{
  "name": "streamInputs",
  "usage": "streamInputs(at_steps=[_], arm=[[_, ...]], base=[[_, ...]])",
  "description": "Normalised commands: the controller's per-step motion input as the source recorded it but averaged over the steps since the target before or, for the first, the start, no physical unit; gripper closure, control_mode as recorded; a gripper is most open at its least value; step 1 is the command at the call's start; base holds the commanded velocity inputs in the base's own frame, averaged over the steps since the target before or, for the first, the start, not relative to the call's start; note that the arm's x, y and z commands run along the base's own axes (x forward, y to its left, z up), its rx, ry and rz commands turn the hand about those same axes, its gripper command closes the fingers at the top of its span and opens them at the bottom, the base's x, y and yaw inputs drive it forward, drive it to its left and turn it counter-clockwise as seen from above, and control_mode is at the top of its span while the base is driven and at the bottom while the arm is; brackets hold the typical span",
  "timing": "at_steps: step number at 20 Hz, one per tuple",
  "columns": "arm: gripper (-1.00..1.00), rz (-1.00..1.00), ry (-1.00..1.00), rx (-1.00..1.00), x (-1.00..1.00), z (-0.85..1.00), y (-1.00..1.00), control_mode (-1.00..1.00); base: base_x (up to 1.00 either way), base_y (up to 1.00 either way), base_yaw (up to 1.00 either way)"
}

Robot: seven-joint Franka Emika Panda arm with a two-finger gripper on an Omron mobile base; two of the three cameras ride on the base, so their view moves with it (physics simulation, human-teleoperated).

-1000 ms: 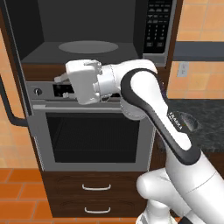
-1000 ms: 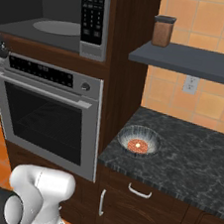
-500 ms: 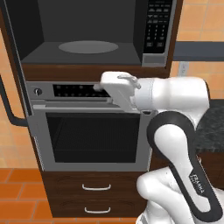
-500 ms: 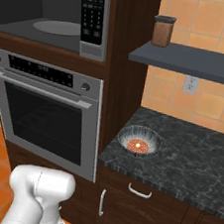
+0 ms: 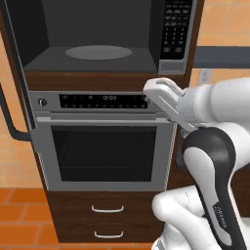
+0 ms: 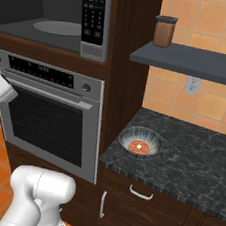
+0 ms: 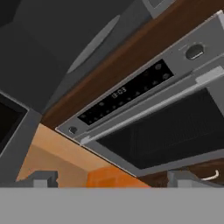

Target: Open the microwave, place the bowl with waffle inside the microwave, then close the microwave door and turn it on.

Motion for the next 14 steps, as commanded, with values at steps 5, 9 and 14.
streamInputs(at_steps=[5,9,14], arm=[[-1.00,-0.42,0.12,-0.07,-0.33,-0.47,-1.00,-1.00],[-1.00,-0.39,0.05,0.01,-0.60,-0.55,-1.00,-1.00],[-1.00,-0.33,0.06,0.10,-0.26,-0.50,-1.00,-1.00]], base=[[0.00,0.00,0.00],[0.00,0.00,0.00],[0.00,0.00,0.00]])
